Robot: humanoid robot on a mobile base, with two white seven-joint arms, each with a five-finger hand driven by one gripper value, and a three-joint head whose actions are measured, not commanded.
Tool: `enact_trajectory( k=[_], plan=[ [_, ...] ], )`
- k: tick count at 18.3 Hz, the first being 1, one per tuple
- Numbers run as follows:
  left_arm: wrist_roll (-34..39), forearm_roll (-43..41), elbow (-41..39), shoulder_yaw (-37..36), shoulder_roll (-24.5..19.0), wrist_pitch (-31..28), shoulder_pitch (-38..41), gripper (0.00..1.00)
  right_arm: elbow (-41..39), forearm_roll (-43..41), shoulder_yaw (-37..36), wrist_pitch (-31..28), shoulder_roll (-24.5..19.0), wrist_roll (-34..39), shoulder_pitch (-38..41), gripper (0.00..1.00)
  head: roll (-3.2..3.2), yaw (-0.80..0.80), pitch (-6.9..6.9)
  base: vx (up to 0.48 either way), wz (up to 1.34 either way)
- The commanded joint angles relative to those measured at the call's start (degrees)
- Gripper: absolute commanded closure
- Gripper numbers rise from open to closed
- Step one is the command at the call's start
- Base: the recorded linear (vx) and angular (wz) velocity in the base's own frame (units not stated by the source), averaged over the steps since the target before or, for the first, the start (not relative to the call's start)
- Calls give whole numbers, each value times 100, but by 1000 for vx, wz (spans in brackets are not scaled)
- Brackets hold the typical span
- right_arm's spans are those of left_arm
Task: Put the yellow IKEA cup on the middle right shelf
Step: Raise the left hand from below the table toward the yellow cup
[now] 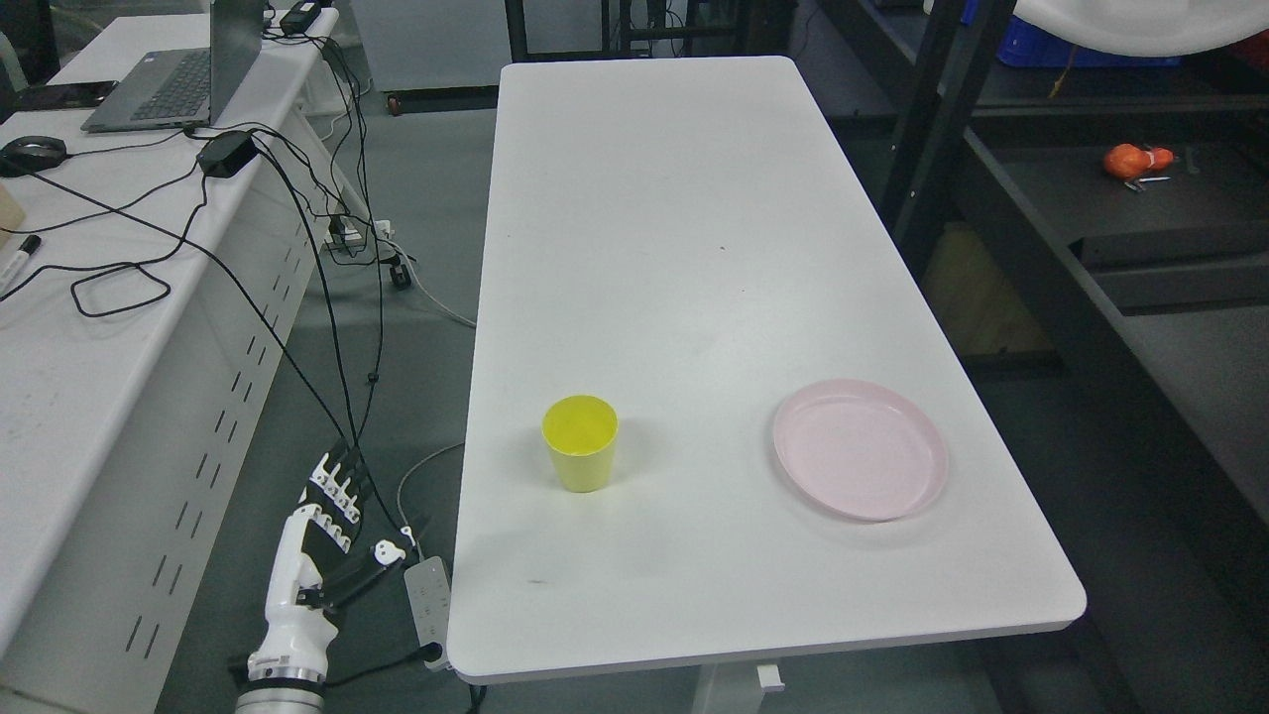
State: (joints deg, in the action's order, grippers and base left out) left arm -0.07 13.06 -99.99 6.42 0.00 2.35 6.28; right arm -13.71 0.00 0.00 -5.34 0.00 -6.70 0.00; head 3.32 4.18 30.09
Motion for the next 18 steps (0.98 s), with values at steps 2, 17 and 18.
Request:
enact_trajectory(
  k=[2, 17, 18],
  plan=[
    [-19, 30, -47, 88, -175, 90, 75, 1, 0, -141, 97, -3, 100, 2, 79, 1, 0, 0, 0, 0, 0],
    [-1433, 936, 1095, 308, -237, -507, -1893, 7, 0, -141, 97, -3, 100, 2, 79, 1, 0, 0, 0, 0, 0],
    [-1452, 936, 1139, 229, -237, -621, -1963, 7, 0, -141, 97, -3, 100, 2, 79, 1, 0, 0, 0, 0, 0]
  ],
)
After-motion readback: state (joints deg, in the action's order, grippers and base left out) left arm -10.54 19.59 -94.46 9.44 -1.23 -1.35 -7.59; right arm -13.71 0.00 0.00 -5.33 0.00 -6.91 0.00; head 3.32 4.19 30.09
